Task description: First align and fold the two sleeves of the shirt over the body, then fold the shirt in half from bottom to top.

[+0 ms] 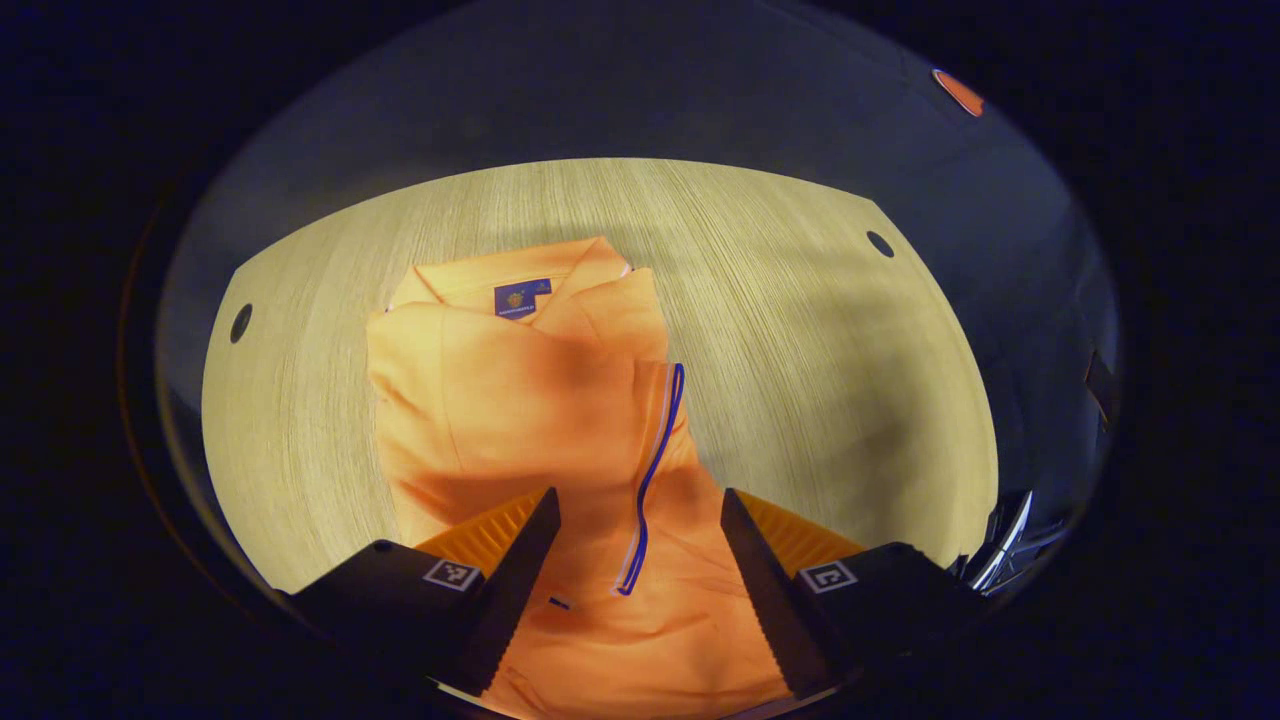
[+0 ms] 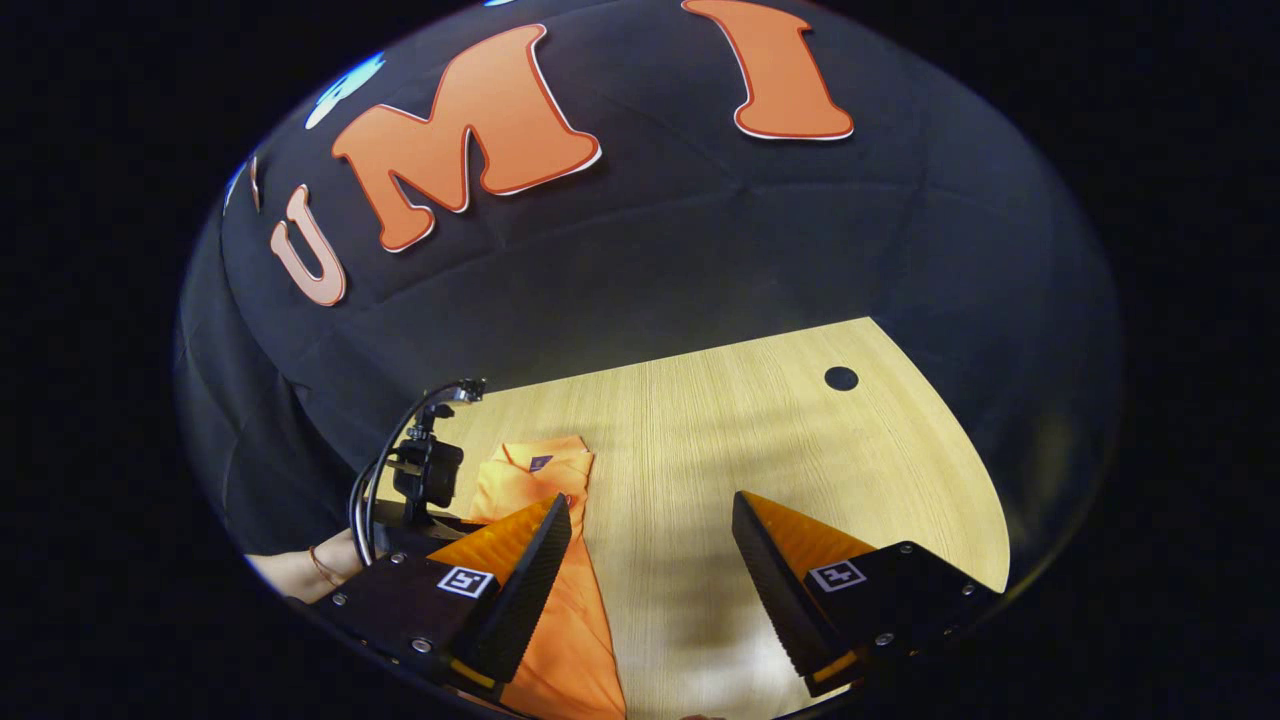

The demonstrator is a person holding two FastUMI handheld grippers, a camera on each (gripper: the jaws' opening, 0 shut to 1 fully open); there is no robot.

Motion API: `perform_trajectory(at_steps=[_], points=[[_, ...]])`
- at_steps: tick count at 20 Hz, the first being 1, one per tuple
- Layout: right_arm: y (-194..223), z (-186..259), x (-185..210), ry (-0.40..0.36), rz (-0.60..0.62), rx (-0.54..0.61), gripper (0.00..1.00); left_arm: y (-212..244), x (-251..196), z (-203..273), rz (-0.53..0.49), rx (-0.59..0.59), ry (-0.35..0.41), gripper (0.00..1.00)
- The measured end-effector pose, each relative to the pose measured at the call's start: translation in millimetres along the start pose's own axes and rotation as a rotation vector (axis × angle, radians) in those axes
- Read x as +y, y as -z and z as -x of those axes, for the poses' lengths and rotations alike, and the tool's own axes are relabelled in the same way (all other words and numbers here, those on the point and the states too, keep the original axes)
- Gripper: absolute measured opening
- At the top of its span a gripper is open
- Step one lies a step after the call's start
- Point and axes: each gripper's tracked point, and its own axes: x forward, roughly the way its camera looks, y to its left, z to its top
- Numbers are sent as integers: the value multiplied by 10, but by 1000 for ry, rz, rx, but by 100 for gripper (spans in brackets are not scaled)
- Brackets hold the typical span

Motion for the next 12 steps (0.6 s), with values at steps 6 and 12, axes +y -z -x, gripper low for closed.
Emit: perform_trajectory(at_steps=[6, 12], points=[[159, -68, 310, -4, -1, 42, 99, 77, 386, 616, -61, -76, -84, 99], [587, -183, 799, -22, 48, 138, 99, 394, 770, 1248, -40, -168, -120, 99]])
